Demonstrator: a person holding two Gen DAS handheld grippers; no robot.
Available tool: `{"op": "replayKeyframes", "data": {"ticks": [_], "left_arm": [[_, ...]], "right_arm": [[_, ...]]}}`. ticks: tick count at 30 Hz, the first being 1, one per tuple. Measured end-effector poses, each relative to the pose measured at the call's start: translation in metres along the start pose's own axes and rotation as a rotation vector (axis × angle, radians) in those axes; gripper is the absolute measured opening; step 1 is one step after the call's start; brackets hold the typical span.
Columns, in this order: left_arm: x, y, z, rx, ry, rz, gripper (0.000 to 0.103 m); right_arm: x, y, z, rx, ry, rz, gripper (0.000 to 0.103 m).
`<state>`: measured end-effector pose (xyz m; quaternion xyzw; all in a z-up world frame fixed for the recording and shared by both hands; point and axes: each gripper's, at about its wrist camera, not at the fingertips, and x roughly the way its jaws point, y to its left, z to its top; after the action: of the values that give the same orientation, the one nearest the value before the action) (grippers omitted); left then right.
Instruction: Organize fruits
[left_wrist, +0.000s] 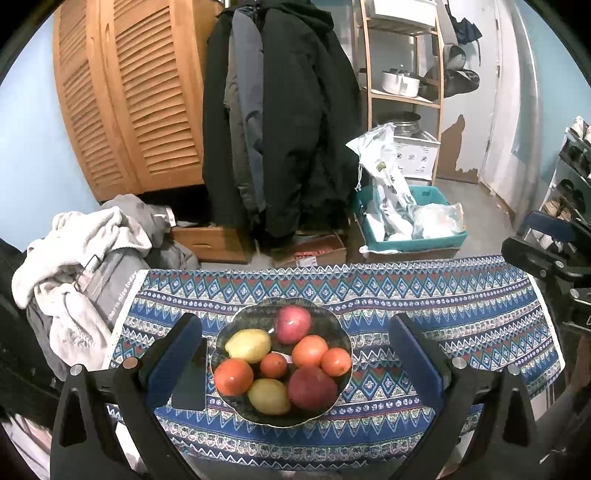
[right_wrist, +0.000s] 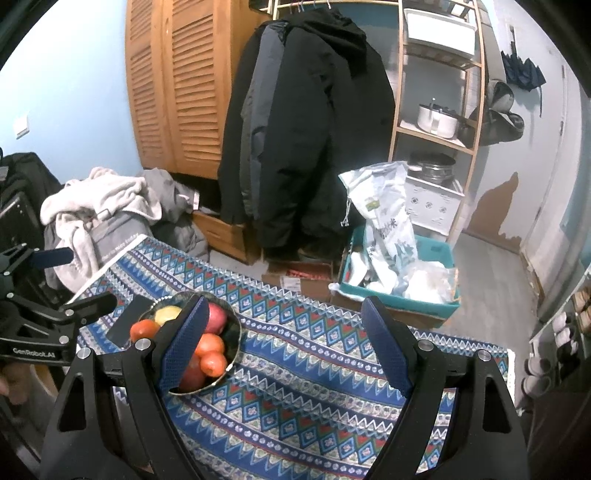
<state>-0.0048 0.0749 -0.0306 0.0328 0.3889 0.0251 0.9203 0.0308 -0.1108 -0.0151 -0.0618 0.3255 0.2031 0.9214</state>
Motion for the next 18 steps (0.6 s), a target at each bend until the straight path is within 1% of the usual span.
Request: {"op": "replayKeyframes", "data": {"ticks": [18], "left_arm": [[0.0002, -0.0010, -0.0021, -0.003, 0.013, -0.002, 0.102]], "right_arm": [[-0.0024, -0.0025, -0.0006, 0.003, -0.001, 0.008, 0.083]]}}
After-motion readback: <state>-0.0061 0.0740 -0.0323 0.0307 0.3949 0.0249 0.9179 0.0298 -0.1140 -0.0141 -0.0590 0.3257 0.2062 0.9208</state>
